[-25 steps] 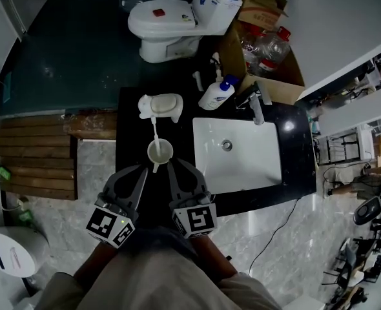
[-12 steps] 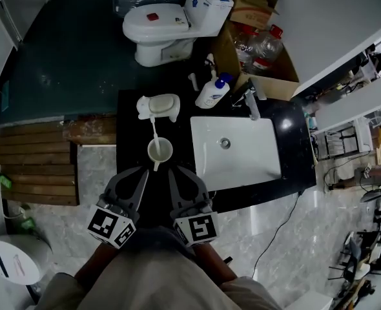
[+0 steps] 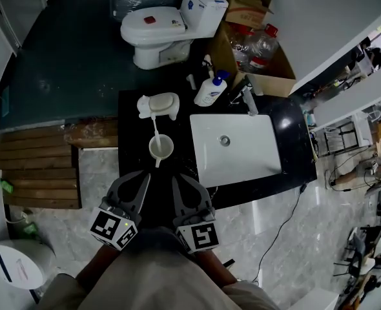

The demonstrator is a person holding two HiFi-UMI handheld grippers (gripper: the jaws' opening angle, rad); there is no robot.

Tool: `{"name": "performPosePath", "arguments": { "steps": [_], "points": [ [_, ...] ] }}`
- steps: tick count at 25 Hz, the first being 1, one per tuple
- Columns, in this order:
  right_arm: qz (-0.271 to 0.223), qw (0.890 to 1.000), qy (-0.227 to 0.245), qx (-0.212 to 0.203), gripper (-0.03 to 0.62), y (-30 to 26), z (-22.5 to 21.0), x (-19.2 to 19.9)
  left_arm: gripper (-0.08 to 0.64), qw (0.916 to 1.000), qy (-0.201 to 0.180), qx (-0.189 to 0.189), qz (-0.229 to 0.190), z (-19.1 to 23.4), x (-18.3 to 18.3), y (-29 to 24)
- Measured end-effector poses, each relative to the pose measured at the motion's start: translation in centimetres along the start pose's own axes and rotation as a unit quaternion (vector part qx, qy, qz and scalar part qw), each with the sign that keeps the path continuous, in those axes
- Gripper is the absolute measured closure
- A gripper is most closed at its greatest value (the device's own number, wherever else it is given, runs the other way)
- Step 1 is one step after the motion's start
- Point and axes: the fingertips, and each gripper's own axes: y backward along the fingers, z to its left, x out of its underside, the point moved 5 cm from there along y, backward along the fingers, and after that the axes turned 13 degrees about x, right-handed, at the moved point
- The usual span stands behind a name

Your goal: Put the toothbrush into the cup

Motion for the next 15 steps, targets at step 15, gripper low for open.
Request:
{"name": "performPosePath", "arguments": {
  "steps": [15],
  "points": [
    [-0.007, 1.000, -0.015, 0.011, 0.586, 1.9, 1.1, -1.2, 0.551, 1.0000, -0.001, 0.007, 0.000, -1.0, 0.2, 1.4]
  ]
}}
